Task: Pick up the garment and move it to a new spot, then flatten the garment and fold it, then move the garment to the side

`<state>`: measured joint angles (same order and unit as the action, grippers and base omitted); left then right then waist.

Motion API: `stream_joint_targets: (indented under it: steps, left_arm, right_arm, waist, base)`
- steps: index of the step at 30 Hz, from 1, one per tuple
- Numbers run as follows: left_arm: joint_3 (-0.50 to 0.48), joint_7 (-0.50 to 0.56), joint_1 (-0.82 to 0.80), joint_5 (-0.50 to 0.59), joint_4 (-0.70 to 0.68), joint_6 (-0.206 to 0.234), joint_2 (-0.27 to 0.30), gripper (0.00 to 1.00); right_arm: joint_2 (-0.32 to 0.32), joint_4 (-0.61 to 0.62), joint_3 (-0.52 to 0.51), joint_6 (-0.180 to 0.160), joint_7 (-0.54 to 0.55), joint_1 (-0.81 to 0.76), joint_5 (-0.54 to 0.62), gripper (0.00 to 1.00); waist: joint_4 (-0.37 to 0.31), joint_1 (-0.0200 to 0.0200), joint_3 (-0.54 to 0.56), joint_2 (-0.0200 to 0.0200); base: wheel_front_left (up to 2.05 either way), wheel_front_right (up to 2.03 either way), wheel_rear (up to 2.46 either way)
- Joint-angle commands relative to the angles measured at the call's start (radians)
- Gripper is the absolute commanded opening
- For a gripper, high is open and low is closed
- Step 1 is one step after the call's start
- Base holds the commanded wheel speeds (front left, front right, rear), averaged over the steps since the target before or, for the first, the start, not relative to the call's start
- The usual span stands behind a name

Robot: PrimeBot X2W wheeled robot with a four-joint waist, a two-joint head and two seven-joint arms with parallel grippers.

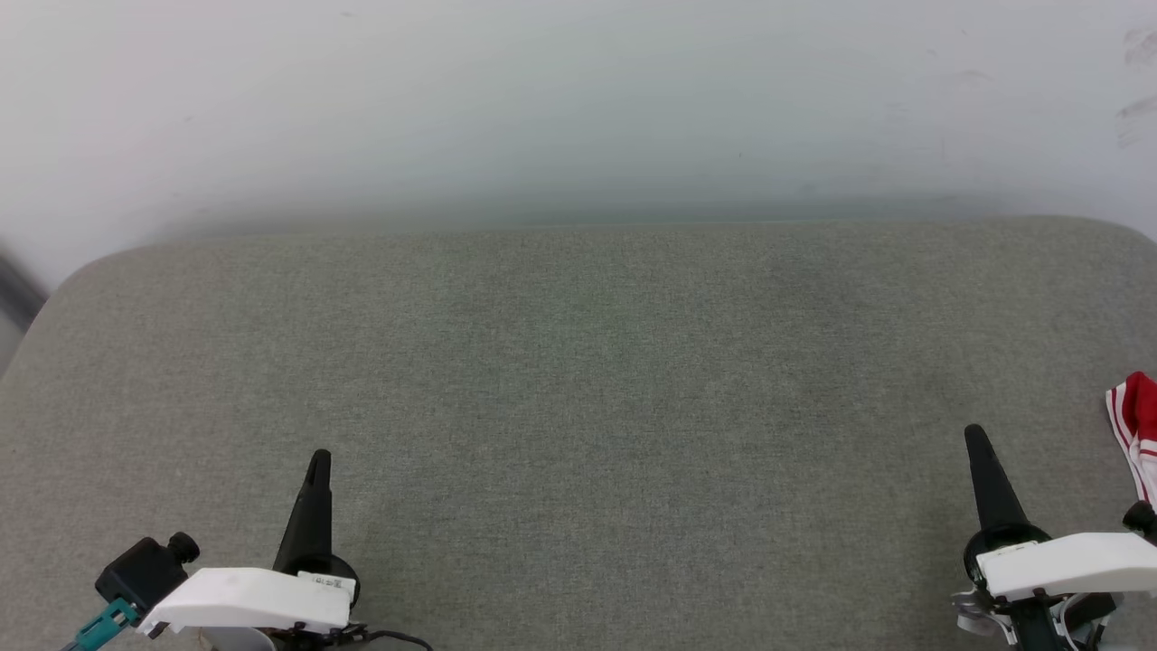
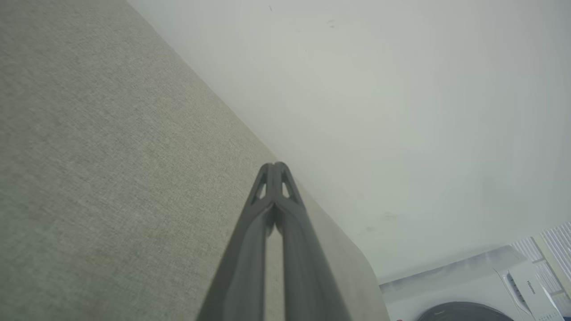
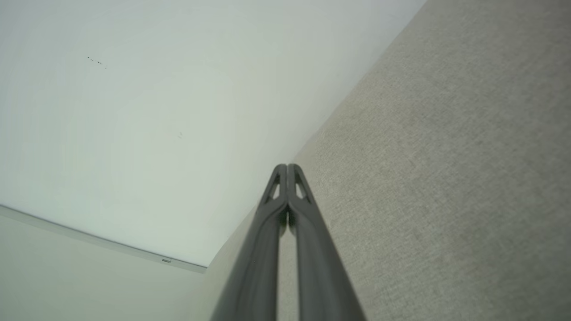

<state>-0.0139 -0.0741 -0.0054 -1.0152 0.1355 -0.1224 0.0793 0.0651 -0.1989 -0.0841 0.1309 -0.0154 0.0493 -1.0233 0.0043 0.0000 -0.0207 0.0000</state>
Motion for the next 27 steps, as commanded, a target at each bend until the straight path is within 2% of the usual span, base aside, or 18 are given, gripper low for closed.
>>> stream_joint_targets:
  steps: [1,27]
  left_arm:
    - [-0.007,0.006,-0.026,-0.032,-0.002,-0.003,0.005,0.0]
    - [-0.031,0.074,-0.063,-0.306,0.048,-0.007,0.004,0.0]
  right_arm:
    - [-0.001,0.004,-0.003,0.0,0.006,0.024,-0.031,0.0]
    - [-0.008,-0.018,-0.017,0.0,0.063,0.043,-0.286,0.0]
  waist:
    - [0.0,0.0,0.0,0.0]
    - [-0.002,0.0,0.007,0.0]
  base:
    - [0.0,0.0,0.0]
    - [0.0,0.0,0.0]
